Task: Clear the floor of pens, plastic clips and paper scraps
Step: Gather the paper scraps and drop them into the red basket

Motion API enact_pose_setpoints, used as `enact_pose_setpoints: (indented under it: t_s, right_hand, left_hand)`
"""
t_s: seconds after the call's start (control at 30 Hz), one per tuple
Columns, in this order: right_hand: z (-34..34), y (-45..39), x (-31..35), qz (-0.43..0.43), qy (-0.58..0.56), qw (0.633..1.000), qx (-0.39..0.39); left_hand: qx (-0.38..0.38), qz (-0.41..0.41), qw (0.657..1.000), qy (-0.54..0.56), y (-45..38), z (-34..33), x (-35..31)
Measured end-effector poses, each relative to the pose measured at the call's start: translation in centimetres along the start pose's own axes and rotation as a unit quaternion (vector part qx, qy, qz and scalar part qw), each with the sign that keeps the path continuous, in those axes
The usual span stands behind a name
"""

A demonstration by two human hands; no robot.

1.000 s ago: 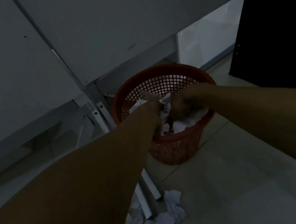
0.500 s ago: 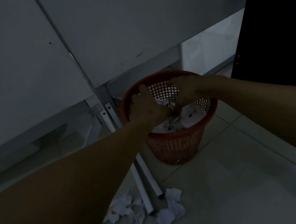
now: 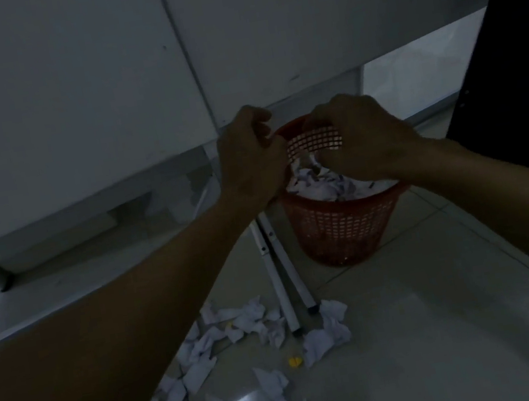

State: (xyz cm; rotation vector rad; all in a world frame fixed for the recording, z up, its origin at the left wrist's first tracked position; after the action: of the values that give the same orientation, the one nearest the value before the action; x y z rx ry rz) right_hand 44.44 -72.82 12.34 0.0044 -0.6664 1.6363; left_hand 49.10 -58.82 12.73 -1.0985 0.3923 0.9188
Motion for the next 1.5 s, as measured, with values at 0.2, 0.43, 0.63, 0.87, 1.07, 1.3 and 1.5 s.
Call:
enact_pose_setpoints:
  t_s: [0.2, 0.43, 0.63, 0.87, 1.07, 1.3, 1.5]
  right_hand:
    - [-5.8, 5.1, 8.3, 0.098, -0.121, 0.987, -0.030]
    - [-22.3, 11.3, 10.7, 0.047, -0.186, 0.961, 0.198]
    - [-29.6, 11.6, 12.7, 0.004, -0.165, 0.943, 0.287]
    - [-36.3, 9.1, 14.2, -0.006, -0.127, 0.930, 0.345]
    - [-37.4, 12.7, 17.2, 0.083, -0.120, 0.921, 0.361]
    - [-33.8, 19.0, 19.9, 0.187, -0.187, 0.911, 0.318]
    - [-29.5, 15.2, 12.8, -0.047, -0.097, 0.984, 0.140]
  left_hand:
    - [-0.076, 0.036, 0.994, -0.067, 6.1, 9.4, 6.7]
    - [0.006, 0.266, 0.934, -0.239, 16.7, 16.3, 21.4]
    - [-0.008, 0.345, 0.887, -0.306, 22.8, 22.2, 29.0]
    - [0.155, 0.400, 0.848, -0.310, 24.9, 22.6, 35.0]
    - [0.267, 0.323, 0.872, -0.252, 27.4, 18.0, 32.8]
    - [0.361, 0.203, 0.886, -0.206, 34.4, 16.9, 25.5]
    - [0.308, 0.060, 0.922, -0.226, 34.6, 18.1, 23.0]
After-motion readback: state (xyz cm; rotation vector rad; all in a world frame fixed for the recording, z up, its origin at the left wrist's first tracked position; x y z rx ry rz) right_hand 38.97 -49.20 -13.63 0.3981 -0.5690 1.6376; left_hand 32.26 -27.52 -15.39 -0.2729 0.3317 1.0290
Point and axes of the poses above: each hand's wrist, its own y-axis away from the middle knuckle, its own z-axis out of the back of the hand, x = y × z, the point moved 8 cm from there along -y, towards the middle knuckle, and after that the axes turned 3 degrees about -x, right-handed, at the moved point
